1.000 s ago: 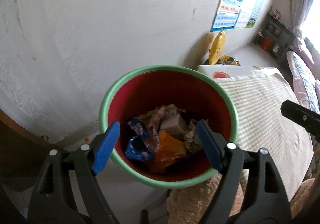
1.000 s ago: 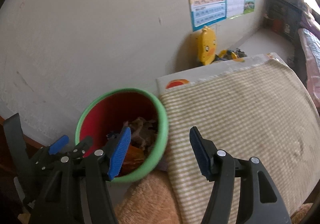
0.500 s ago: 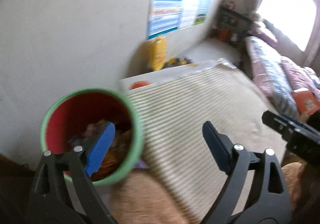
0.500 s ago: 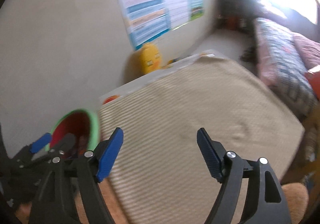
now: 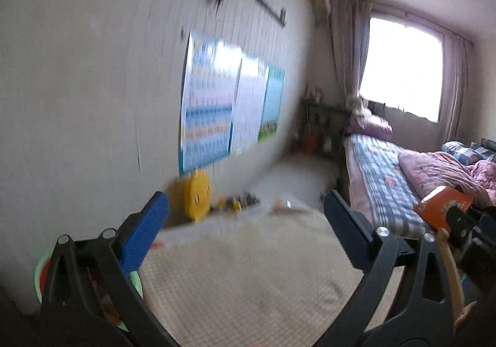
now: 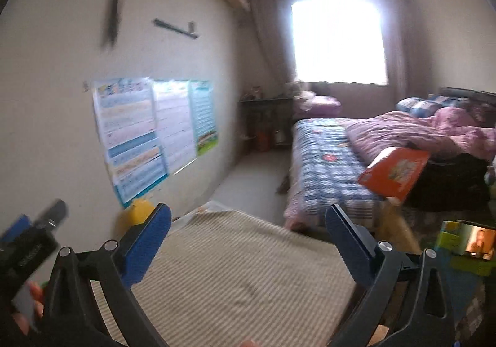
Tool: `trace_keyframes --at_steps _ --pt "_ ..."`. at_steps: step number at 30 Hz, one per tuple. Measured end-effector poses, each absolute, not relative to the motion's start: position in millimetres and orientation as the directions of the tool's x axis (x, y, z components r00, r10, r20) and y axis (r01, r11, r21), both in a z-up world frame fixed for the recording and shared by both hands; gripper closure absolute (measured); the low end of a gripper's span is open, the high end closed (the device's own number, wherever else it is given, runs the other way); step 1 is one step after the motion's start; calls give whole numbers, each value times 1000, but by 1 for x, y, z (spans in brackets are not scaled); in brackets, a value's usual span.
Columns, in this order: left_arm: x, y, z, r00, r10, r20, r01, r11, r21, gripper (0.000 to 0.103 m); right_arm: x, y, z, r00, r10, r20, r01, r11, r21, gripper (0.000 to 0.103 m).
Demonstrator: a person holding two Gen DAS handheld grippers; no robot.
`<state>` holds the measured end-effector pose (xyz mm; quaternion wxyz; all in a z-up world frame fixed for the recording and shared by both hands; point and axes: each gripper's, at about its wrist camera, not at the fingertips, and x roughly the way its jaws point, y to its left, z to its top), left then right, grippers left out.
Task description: Collect trash
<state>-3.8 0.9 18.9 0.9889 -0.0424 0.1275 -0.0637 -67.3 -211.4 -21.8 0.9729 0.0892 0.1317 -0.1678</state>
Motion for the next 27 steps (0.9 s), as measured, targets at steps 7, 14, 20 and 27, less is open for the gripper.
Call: trace_keyframes --at_steps 7,14,20,27 --pt "-15 -6 13 945 -143 -295 132 990 -58 5 -64 -215 -27 891 -303 -337 349 934 84 7" --pt "-16 -3 7 934 -119 -337 111 993 -44 5 -63 -203 -32 897 -275 -345 315 947 63 7" --pt "-16 -8 1 925 -120 -362 126 992 -5 5 -62 -198 -34 894 -256 -368 298 953 62 7" --pt "-14 -6 -2 918 -116 -380 123 992 -6 5 -58 -198 -38 885 -239 -399 293 953 80 7"
